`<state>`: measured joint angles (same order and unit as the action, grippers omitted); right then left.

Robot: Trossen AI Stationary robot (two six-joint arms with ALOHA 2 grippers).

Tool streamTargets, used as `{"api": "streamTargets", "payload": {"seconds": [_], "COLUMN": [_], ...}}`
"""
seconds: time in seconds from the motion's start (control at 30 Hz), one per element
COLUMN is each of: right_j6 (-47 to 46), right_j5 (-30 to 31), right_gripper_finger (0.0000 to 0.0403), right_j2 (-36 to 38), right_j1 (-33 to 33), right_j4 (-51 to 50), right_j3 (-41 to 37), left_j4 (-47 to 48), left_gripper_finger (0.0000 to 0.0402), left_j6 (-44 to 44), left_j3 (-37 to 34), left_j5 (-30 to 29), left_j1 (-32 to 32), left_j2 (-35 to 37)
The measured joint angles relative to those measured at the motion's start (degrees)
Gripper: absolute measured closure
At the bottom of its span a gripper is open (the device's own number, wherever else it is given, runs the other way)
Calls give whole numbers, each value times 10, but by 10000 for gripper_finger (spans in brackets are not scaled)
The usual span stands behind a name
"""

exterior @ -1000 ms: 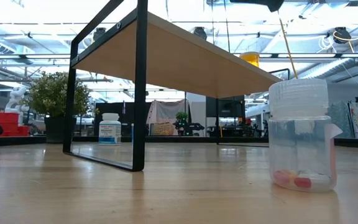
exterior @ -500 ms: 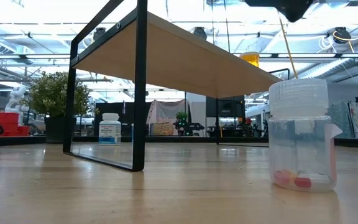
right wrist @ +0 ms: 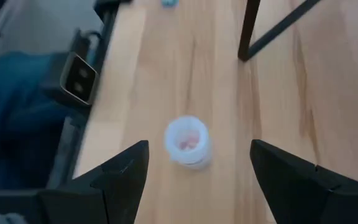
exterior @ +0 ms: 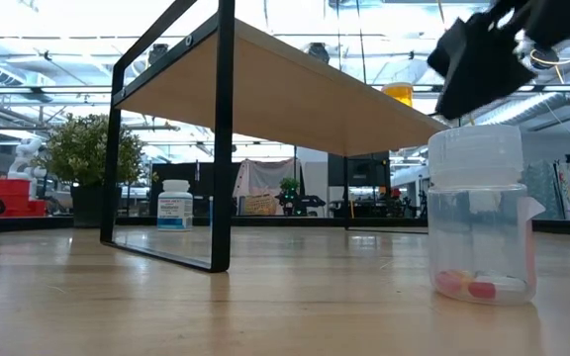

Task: Pick and place medicine bottles onto shelf by color
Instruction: Put the transparent pill bottle on the shelf aligned with the other transparent pill bottle

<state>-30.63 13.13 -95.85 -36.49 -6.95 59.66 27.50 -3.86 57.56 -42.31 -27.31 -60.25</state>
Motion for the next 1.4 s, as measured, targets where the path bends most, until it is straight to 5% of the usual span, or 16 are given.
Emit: {"api": "streamTargets", "payload": {"seconds": [0.77,1.4], "right_j6": [127,144], "right_j5": [-27,-44], "right_gripper_finger": [132,254], "right_j2": [-70,-72], "right_j1": [10,17], "right_j4": [98,98], "right_j3": [0,-1], "left_j4": [-17,-21], "left_gripper_finger": [165,165], "left_j6": [-6,-7], "left_j3": [0,0], "left_j5": [29,35], "left_j1": [1,3], "left_j2": [-5,-5]}}
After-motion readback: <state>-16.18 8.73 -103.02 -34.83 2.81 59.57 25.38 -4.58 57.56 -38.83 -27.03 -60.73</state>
